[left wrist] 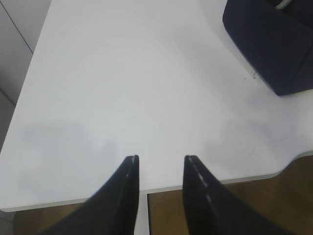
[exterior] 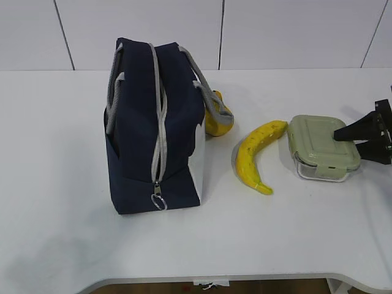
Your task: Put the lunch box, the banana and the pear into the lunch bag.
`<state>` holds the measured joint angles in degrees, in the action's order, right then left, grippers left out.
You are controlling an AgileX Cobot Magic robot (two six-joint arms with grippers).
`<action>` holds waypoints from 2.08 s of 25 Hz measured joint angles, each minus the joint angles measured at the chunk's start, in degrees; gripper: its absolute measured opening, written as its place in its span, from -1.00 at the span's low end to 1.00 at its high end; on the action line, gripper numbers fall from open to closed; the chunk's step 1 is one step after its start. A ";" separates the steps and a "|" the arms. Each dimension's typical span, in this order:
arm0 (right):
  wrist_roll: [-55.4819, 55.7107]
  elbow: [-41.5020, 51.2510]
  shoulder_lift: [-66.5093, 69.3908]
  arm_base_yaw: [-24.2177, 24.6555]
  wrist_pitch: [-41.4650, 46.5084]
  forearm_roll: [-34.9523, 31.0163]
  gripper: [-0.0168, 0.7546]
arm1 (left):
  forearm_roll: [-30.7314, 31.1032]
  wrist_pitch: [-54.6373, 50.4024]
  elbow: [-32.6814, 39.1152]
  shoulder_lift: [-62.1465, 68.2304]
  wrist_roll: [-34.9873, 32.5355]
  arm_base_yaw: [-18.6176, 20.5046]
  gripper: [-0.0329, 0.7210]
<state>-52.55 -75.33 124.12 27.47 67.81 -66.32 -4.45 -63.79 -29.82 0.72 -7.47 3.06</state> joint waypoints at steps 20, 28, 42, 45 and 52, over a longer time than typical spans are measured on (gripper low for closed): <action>14.44 0.00 -13.43 0.00 -1.26 7.57 -0.02 | -12.43 2.06 -0.13 0.42 0.00 0.00 -0.29; 15.60 0.19 -18.87 0.00 -0.79 5.38 -0.02 | -22.86 5.33 -1.16 9.96 0.00 0.00 -0.29; 16.08 -3.00 -22.34 -10.87 -0.45 -0.63 -0.02 | -32.98 7.54 -14.66 40.63 -0.77 0.00 -0.28; 16.08 -5.86 -22.34 -14.37 -0.36 -0.95 -0.02 | -35.05 3.64 -18.74 49.53 -2.60 0.00 -0.27; 16.30 -11.53 -22.34 -20.73 0.80 -1.29 -0.02 | -41.19 -1.06 -26.59 66.34 -8.54 -1.12 -0.26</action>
<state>-36.25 -86.86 101.78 6.73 68.61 -67.61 -45.64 -64.85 -56.41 67.06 -16.01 1.94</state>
